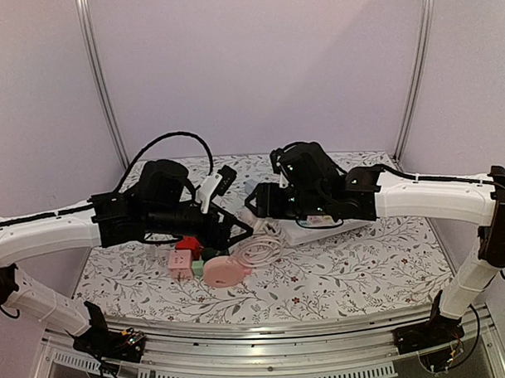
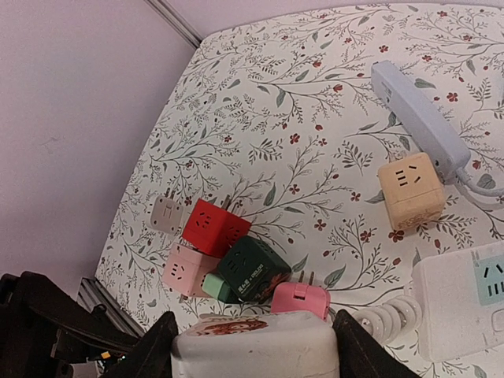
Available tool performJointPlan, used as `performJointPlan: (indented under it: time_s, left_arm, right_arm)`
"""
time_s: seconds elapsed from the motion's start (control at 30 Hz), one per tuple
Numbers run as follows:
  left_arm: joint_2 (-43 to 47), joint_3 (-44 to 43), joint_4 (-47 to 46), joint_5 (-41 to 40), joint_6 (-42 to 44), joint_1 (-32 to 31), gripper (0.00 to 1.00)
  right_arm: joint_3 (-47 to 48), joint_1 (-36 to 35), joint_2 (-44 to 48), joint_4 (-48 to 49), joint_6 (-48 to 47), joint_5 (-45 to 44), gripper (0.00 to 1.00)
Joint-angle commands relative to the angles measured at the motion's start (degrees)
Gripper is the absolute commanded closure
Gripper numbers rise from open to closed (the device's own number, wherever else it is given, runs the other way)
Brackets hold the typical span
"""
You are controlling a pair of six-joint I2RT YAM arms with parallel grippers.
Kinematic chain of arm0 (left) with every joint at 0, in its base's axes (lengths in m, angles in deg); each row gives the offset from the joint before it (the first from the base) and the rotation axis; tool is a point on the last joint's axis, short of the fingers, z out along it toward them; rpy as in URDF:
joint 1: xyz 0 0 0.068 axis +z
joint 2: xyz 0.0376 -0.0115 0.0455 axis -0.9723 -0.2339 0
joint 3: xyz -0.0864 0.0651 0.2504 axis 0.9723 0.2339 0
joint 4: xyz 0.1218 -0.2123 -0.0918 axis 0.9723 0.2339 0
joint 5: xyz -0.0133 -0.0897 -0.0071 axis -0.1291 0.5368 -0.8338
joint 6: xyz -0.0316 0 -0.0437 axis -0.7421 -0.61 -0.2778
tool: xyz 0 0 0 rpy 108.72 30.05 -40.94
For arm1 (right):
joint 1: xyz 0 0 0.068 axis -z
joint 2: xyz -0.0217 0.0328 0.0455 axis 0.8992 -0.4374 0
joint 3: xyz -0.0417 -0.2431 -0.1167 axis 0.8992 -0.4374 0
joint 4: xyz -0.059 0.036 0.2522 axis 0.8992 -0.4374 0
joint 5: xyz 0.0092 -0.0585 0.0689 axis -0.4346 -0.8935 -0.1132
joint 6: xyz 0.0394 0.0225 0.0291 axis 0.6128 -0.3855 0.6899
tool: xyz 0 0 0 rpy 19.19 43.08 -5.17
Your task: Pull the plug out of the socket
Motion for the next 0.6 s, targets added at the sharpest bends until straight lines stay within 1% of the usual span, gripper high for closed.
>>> performJointPlan:
  time_s: [0.0,0.17,0.33,0.57]
  left_arm:
    - [-2.6,-3.2,-1.4,-0.4,-1.3,0.7,0.34]
    - [-4.3,-4.1,-1.5,-2.0,-1.8,0.9,0.44]
    - [-5.5,-4.2,-1.7,-2.2,-2.2,1.0,0.49]
    - [-5.8,-4.4,-2.0,-2.3,-2.2,1.1,0.50]
  right_arm:
    - [0.3,-0.1,4.1,3.0,-0.8,-0.8,0.61]
    - [0.0,-0.1,4.4,3.0,-0.9,-0.3,0.61]
    - [0.3,-0.1,4.3,3.0,-1.3,0.1,0.61]
    - [0.7,-0.2,3.7,3.0,-1.5,0.3,0.61]
